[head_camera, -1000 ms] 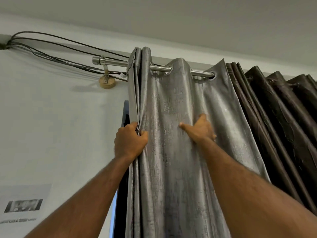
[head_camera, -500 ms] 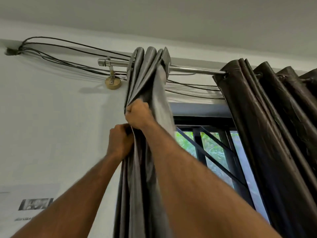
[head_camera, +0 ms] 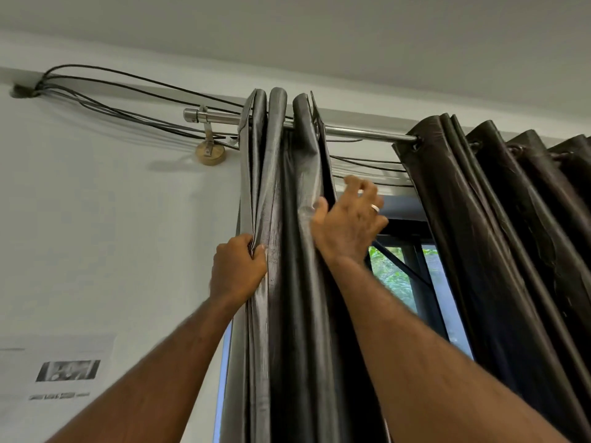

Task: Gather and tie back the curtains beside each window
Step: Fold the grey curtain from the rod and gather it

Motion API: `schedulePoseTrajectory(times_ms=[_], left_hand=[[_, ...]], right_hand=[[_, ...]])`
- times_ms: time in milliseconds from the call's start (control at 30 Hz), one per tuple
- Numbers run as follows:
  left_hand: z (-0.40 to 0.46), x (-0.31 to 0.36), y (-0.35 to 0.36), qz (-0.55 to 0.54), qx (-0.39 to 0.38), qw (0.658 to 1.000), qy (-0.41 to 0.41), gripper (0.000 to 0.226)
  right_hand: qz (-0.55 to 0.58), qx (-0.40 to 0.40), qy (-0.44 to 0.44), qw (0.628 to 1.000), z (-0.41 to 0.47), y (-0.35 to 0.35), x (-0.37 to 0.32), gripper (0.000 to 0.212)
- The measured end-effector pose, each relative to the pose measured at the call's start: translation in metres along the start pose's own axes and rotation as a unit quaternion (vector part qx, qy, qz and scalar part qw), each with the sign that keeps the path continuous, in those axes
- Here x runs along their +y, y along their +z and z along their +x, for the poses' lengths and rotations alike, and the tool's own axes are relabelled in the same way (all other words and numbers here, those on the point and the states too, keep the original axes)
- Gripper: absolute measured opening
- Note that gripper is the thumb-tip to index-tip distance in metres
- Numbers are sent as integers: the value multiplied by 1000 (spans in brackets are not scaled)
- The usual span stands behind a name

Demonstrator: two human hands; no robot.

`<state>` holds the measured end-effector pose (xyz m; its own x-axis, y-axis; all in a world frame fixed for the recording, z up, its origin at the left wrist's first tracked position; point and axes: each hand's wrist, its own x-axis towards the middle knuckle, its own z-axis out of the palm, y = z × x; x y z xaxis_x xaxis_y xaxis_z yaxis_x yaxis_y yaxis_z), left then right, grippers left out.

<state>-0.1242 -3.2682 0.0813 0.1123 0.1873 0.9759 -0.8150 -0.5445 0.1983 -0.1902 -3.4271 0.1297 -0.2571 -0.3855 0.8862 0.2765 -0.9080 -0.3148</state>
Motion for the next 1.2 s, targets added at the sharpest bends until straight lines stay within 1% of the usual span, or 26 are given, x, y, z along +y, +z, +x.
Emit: schedulePoseTrajectory(times_ms=[33,67,167,200,267,333,367,433,500,600,700,733,767,800,867,900,933,1000,1033,1100,1133,1200], left_hand=[[-1,0,1,-6,0,1000,1,28],[-2,-1,0,-8,-1,1000,-3,25],[-2,-3,-8,-10,-10,1000,0,21],[-4,-3,-11,-13,-28,1000,0,19],[-10,-6,-17,-18,-66,998,2,19],[-15,-12,-22,-24,-77,997,9,24],[-16,-15,-23,-30,-74,997,11,24],[-17,-15,-26,-41,-64,997,14,23],[-17,-9,-28,-44,-58,997,24,25],[-22,2,-28,-61,-50,997,28,32],[-38,9,-24,-86,-44,995,-3,37],[-47,9,-22,-100,-45,994,-19,39],[-59,9,-21,-117,-47,991,-40,40],[-74,7,-20,-139,-50,987,-64,43],[-109,0,-21,-192,-52,973,-116,54],[-130,-5,-22,-203,-55,969,-127,56],[-151,-11,-23,-198,-60,971,-124,51],[-191,-21,-25,-153,-74,981,-89,33],[-210,-26,-26,-139,-78,983,-89,27],[-237,-29,-29,-108,-77,987,-95,25],[-264,-37,-30,-96,-89,985,-114,26],[-298,-45,-37,-97,-95,982,-129,26]], right_hand=[[-5,-23,40,999,2,-3,5,57],[-17,-57,62,996,3,-5,10,56],[-44,-166,68,983,-3,-12,30,26],[-57,-184,69,979,-9,-13,35,22],[-59,-230,77,968,-21,-14,25,28],[11,-283,43,958,-31,-9,-16,34],[61,-295,17,954,-35,-3,-40,32],[126,-289,-18,949,-34,6,-76,25],[120,-288,-19,950,-31,13,-77,21],[116,-276,8,954,-40,9,-36,21],[127,-294,11,947,-69,-7,-1,21],[137,-298,3,944,-81,-12,8,18],[161,-301,1,940,-94,-19,14,10],[191,-296,3,936,-110,-26,20,12],[226,-293,32,928,-146,-50,30,33],[230,-302,35,925,-165,-63,35,39],[227,-311,31,922,-185,-73,40,45],[210,-323,2,923,-223,-87,52,53],[203,-332,-3,921,-242,-92,59,56],[212,-332,0,919,-266,-95,70,57],[211,-346,14,914,-292,-98,80,57],[225,-349,22,909,-323,-109,89,60]])
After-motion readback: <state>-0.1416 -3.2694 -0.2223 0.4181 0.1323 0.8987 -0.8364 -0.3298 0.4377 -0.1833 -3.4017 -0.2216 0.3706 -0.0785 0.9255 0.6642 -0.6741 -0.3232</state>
